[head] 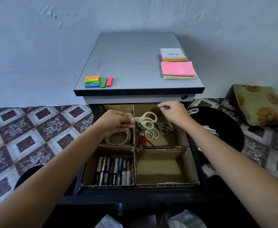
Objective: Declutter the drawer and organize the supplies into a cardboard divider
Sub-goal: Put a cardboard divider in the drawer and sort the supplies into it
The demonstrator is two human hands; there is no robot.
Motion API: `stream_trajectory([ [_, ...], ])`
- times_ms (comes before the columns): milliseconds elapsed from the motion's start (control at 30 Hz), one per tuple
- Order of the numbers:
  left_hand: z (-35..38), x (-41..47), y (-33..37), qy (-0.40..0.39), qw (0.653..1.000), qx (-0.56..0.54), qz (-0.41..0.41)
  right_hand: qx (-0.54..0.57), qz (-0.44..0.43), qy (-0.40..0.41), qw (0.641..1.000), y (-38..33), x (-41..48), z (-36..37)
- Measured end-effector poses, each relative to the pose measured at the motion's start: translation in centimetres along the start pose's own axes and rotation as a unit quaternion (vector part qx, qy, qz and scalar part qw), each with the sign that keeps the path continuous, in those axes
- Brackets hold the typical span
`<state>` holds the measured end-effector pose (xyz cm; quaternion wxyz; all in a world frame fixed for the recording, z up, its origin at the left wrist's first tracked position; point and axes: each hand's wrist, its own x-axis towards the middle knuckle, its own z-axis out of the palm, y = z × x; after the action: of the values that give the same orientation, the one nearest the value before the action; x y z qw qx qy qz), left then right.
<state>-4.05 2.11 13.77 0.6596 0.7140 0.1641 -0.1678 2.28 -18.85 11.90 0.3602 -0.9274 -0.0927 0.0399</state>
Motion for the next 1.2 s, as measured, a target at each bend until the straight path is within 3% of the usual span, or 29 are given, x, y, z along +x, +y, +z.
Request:
stream_trajectory([
  [133,0.6,0.4,0.2,-0.031,0.999,0.027,0.018,-0.066,-0.107,-0.193,0.973,-2.3,-1.6,-1.2],
  [300,1.5,0.2,0.2,-0.062,0.993,0.088,0.046,-0.061,-0.091,-0.191,0.975,-2.0,-1.6,0.0],
  [367,1.1,0.2,-0.3,-0.002,0.981,0.167,0.095,-0.089,-0.057,-0.201,0.974,-1.0,-1.4,0.1],
  [467,-0.6,0.3,-1.7,0.171,0.912,0.316,0.200,-0.124,-0.006,-0.234,0.964,0.7,-1.5,0.4],
  [533,-2.1,0.5,-3.0,0.246,0.868,0.367,0.225,-0.166,0.011,-0.260,0.951,1.6,-1.5,1.0],
  [600,-3.5,0.9,-4.6,0.278,0.850,0.398,0.205,-0.208,0.023,-0.288,0.934,2.0,-1.4,1.8],
  [733,-4.5,1.2,-6.7,0.262,0.864,0.411,0.128,-0.263,0.032,-0.299,0.917,2.9,-1.4,3.7],
  [967,-4.5,1.6,-7.4,0.254,0.871,0.404,0.120,-0.328,0.028,-0.237,0.914,4.0,-1.4,5.3],
  [1200,-4.8,1.9,-7.8,0.260,0.864,0.412,0.126,-0.250,0.039,-0.220,0.942,4.9,-0.3,5.2],
])
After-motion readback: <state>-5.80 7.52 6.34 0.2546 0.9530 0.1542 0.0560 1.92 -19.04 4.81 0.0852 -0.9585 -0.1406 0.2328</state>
